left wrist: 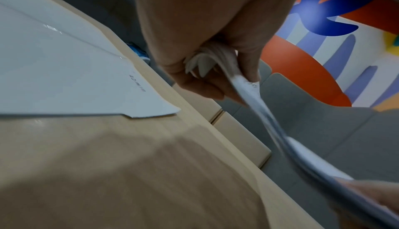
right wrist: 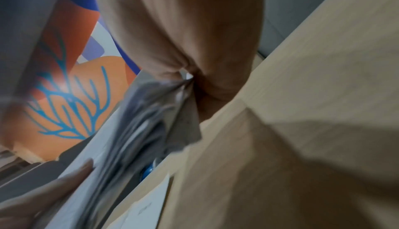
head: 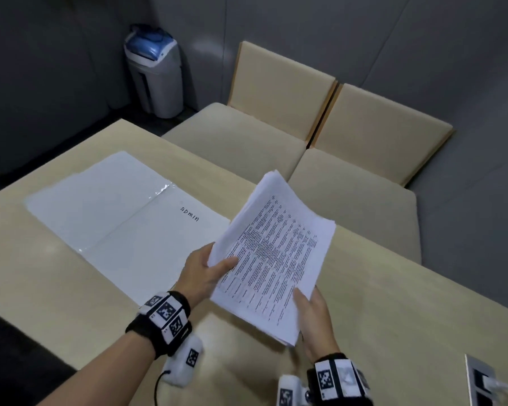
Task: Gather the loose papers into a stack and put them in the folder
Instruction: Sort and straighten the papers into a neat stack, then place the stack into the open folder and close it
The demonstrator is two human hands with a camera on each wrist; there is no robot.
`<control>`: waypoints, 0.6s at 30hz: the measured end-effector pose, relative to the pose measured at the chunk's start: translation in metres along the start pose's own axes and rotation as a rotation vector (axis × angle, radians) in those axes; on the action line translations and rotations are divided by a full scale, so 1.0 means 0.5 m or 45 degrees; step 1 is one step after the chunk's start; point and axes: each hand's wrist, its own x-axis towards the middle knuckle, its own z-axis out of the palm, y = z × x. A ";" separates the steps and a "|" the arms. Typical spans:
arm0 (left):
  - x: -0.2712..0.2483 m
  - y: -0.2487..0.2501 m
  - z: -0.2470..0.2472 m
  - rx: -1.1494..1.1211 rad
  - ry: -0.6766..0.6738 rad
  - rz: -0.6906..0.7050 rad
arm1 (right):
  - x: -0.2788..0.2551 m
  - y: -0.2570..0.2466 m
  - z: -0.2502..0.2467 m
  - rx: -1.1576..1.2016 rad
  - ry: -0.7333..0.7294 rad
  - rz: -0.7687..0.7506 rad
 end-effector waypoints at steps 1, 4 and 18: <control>0.006 -0.001 -0.024 0.013 -0.005 -0.013 | 0.001 -0.006 0.021 -0.026 0.027 -0.033; 0.034 -0.014 -0.109 0.124 0.081 -0.062 | 0.002 -0.034 0.090 -0.068 0.097 -0.121; 0.281 -0.130 -0.731 0.969 0.477 -0.372 | -0.004 0.044 0.466 0.081 0.102 0.193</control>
